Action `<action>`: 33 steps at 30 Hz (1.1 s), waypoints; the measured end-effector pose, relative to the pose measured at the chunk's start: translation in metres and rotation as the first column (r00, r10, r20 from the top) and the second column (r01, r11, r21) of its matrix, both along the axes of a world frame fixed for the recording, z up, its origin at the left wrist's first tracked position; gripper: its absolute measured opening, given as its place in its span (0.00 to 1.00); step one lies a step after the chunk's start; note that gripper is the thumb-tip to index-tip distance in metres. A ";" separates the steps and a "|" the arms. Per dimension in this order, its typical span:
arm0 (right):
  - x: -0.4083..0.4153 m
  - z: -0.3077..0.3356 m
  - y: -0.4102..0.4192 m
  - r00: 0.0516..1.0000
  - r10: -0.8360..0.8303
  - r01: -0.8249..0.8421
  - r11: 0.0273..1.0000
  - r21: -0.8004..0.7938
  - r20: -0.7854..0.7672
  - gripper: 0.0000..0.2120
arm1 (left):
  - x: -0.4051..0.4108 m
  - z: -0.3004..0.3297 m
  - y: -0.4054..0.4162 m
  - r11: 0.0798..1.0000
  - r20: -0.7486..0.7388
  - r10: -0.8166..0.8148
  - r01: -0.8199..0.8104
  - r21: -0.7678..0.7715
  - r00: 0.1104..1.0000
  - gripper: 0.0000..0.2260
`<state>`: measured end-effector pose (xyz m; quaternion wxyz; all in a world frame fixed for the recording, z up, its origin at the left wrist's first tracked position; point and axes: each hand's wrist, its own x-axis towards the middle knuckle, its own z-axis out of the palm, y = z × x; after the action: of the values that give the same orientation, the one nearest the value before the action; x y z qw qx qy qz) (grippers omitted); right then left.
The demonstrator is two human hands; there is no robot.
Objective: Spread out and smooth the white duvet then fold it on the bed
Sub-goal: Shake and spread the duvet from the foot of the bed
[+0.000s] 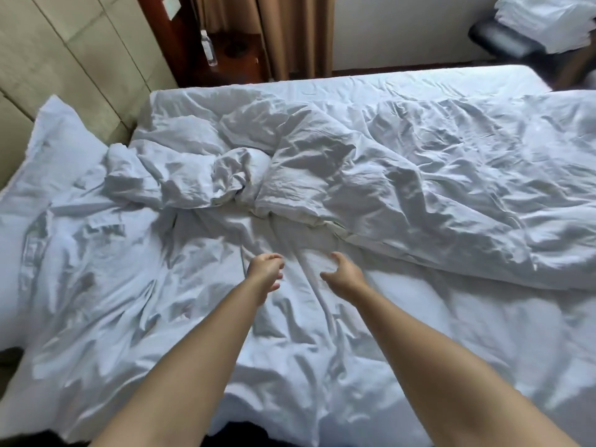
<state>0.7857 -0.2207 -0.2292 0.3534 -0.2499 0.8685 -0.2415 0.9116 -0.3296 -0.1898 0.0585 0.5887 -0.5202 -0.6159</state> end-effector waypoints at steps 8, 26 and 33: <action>-0.028 0.023 0.161 0.993 -0.104 0.104 0.995 -0.001 -0.061 0.29 | -0.048 -0.001 0.139 0.967 0.001 -0.251 0.251 -0.053 0.968 0.06; -0.247 0.017 0.550 0.987 -0.093 0.105 0.991 0.088 -0.134 0.28 | -0.295 -0.010 0.499 0.878 0.023 -0.475 0.475 -0.056 0.880 0.08; -0.372 0.007 0.660 0.980 -0.167 0.185 0.965 0.184 -0.111 0.27 | -0.431 -0.014 0.606 0.828 -0.012 -0.559 0.559 0.037 0.829 0.13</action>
<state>0.4140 0.4391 -0.2220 0.3116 -0.1473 0.9224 -0.1743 0.4806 0.2762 -0.2042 -0.1356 0.4117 -0.6577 -0.6160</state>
